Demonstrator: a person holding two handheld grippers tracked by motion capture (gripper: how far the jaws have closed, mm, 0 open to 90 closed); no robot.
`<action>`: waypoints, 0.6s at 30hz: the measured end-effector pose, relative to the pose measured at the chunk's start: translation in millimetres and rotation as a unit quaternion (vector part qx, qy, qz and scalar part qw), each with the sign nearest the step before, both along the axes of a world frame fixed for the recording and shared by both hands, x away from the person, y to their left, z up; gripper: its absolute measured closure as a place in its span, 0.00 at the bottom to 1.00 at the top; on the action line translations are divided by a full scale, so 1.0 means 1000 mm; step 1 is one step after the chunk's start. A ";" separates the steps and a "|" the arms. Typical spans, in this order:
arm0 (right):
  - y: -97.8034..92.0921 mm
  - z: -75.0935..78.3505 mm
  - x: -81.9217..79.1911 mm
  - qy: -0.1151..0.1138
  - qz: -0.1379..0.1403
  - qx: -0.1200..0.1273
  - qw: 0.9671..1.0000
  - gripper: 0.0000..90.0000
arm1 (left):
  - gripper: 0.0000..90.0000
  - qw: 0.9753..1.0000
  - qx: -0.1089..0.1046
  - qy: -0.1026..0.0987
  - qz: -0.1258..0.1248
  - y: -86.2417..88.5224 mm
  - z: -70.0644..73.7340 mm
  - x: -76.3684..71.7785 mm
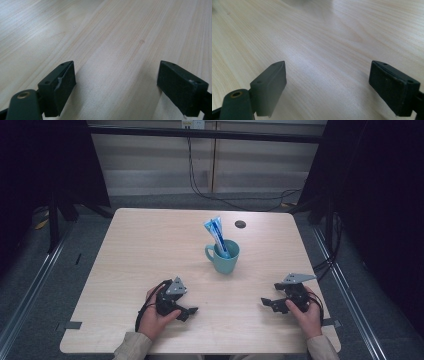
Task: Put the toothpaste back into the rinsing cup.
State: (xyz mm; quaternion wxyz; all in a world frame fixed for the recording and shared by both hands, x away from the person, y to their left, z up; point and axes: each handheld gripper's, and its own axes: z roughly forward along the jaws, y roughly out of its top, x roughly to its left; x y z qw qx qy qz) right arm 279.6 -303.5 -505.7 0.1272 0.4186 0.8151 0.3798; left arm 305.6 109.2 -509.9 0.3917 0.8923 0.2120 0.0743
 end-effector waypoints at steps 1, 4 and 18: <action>-0.001 0.000 0.000 -0.002 0.000 0.002 1.000 0.16 | 0.16 1.000 0.000 0.000 0.000 0.000 0.000 0.000; -0.002 -0.001 -0.002 -0.001 -0.003 0.003 1.000 0.16 | 0.16 1.000 0.000 0.000 0.000 0.000 0.000 0.000; -0.004 -0.004 -0.008 -0.006 0.000 -0.015 1.000 0.16 | 0.16 1.000 -0.001 0.000 -0.001 0.000 0.000 0.000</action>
